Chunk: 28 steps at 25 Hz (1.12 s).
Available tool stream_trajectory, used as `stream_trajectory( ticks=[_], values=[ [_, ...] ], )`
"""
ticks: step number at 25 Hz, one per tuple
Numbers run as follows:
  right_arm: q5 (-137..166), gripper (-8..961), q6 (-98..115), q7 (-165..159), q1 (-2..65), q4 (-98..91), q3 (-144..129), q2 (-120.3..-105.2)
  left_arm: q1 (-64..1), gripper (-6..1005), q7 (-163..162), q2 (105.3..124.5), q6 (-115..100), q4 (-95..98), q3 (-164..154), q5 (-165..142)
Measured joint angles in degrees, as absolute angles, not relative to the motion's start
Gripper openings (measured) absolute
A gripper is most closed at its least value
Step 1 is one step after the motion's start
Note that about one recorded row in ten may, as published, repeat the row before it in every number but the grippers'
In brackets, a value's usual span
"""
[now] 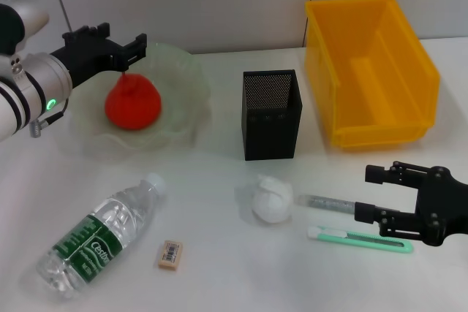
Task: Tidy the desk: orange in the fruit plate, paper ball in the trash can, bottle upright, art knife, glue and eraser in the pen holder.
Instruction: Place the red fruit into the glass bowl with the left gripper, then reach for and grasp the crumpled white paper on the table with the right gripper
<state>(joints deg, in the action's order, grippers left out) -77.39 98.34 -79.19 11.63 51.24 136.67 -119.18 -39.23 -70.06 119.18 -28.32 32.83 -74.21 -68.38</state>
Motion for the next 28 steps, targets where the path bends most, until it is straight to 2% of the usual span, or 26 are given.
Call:
stream_trajectory(
  ticks=[5, 10, 17, 28],
  values=[
    [-77.24, 673, 97.96, -79.22, 11.53, 51.25, 136.67, -119.11, -38.5, 625, -62.8, 119.17, -31.74, 32.0, -74.5, -60.61],
    [-77.08, 670, 97.22, -81.05, 11.96, 51.66, 136.67, -118.96, -38.45, 805, -63.11, 119.0, -33.79, 31.31, -74.58, -58.86],
    [-72.94, 666, 93.51, -89.12, 14.77, 54.68, 136.24, -118.97, -34.46, 805, -63.75, 118.54, -46.95, 33.95, -77.17, -59.11],
    [-61.7, 661, 88.31, -103.12, 22.98, 59.0, 129.0, -119.17, -26.27, 805, -66.13, 118.36, -59.49, 39.53, -79.26, -59.36]
  ],
)
